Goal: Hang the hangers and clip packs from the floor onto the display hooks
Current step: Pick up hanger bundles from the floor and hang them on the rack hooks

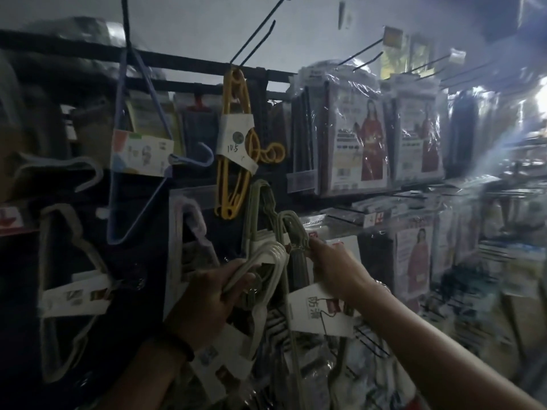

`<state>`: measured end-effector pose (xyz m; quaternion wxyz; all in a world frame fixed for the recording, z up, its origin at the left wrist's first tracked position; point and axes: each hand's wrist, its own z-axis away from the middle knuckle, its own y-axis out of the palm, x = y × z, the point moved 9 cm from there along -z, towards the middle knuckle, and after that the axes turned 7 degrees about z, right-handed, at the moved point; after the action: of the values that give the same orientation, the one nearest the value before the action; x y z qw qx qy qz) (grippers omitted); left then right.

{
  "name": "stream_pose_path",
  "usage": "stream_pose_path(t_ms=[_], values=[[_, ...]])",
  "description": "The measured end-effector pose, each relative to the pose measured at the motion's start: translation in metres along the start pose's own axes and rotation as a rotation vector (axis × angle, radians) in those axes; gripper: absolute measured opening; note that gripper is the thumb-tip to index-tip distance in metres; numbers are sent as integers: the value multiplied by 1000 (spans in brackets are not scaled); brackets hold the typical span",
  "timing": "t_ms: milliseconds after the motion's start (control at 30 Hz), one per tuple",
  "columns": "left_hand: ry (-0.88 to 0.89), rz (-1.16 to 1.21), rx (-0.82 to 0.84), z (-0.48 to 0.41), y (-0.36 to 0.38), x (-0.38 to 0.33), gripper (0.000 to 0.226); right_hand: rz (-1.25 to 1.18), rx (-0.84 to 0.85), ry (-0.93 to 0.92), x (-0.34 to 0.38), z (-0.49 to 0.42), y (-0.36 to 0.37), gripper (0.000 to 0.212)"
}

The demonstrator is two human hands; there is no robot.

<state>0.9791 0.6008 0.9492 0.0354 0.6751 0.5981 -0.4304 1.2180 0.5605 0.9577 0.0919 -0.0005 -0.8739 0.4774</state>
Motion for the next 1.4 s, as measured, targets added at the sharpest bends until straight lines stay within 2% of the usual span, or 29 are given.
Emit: stream_pose_path(t_ms=[133,233,333,400,500,633,700,800,900,967,1100,1233,1400], values=[[-30,11,19,-20,20,14,32,-57,-89,-26,-10,-37,8,20],[-38,36,8,-35,38,16,31,-91,-157,-47,-18,-55,6,11],[-38,36,-87,-52,48,10,32,-126,-268,-98,-26,-61,-4,18],[-32,29,-136,-60,53,14,24,-142,-372,-148,-28,-61,-14,20],[-9,-11,-127,-70,64,7,29,-161,-493,-162,-36,-58,-19,20],[-12,-57,-119,-85,75,9,31,-206,-557,-135,-48,-56,-11,26],[-55,-41,-123,-90,78,22,35,-189,-535,-123,-55,-64,-1,25],[-112,-38,-122,-97,84,31,26,-228,-494,-104,-61,-77,9,19],[-131,-76,-188,-97,78,31,24,-240,-439,-144,-54,-94,20,10],[-111,-107,-222,-92,71,25,25,-206,-396,-165,-47,-110,29,12],[-129,-115,-331,-75,50,21,20,-171,-226,-54,-48,-148,51,25],[-185,-106,-421,-54,30,32,22,-155,-267,-67,-35,-164,64,23],[-232,-157,-497,-37,14,30,25,-110,-232,-133,-30,-178,79,27]])
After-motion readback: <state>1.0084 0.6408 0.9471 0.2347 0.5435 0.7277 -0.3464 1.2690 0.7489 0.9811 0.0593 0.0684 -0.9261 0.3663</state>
